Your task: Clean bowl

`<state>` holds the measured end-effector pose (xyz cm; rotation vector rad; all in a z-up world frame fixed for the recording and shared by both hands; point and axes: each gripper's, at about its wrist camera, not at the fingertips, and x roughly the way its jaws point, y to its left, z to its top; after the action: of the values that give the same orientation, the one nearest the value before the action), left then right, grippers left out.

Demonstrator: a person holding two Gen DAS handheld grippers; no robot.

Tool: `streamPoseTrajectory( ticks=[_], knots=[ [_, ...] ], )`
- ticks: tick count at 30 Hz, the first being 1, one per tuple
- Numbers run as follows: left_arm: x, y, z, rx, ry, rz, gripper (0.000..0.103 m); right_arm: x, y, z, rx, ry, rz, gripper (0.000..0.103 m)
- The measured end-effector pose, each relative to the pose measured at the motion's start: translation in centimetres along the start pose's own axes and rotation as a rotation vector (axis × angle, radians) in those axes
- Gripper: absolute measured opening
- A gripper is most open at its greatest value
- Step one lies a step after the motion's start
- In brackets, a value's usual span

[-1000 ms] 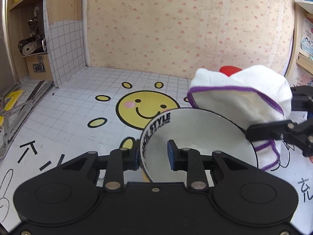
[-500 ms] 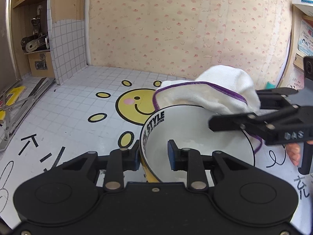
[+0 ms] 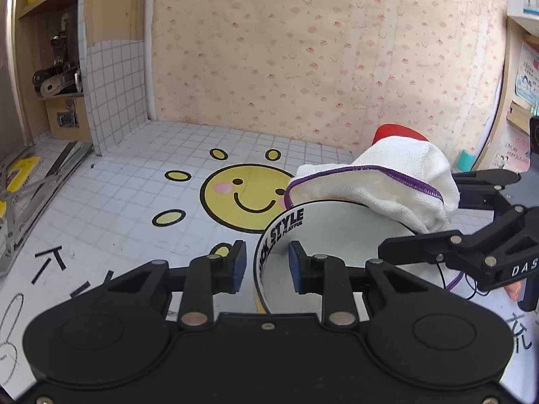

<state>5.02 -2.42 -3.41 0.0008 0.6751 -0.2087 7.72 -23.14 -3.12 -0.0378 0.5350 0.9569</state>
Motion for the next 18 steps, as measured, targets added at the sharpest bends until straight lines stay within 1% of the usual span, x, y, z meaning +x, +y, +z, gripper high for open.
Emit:
streamPoseTrajectory(
  ticks=[1, 3, 4, 5, 9, 12, 15, 16, 18],
  knots=[
    [0.1, -0.1, 0.0, -0.004, 0.003, -0.001, 0.029, -0.2, 0.0, 0.0, 0.0, -0.004, -0.006, 0.058],
    [0.3, -0.1, -0.1, -0.024, 0.009, 0.011, 0.029, -0.9, -0.1, -0.1, -0.01, -0.012, -0.012, 0.063],
    [0.3, -0.1, -0.2, -0.023, 0.011, 0.011, 0.029, -1.1, -0.1, -0.1, -0.013, -0.019, -0.021, 0.074],
    [0.3, -0.1, -0.3, -0.022, 0.011, 0.013, 0.029, -1.3, -0.1, -0.1, -0.012, -0.03, -0.037, 0.08],
    [0.2, 0.1, -0.5, -0.03, 0.012, 0.017, 0.029, -1.7, -0.4, 0.0, 0.008, -0.053, -0.061, 0.08],
    [0.0, 0.1, -0.4, -0.028, 0.008, 0.018, 0.029, -2.1, -0.8, 0.2, 0.045, -0.089, -0.067, 0.08],
    [-0.1, -0.1, -0.3, -0.017, 0.005, 0.018, 0.029, -2.6, -1.3, 0.2, 0.063, -0.105, -0.078, 0.077],
    [0.0, -0.2, -0.3, -0.016, 0.006, 0.018, 0.029, -2.7, -1.4, 0.2, 0.064, -0.107, -0.08, 0.074],
    [0.0, -0.1, -0.4, -0.017, 0.01, 0.018, 0.029, -2.9, -1.3, 0.1, 0.038, -0.09, -0.093, 0.072]
  ],
)
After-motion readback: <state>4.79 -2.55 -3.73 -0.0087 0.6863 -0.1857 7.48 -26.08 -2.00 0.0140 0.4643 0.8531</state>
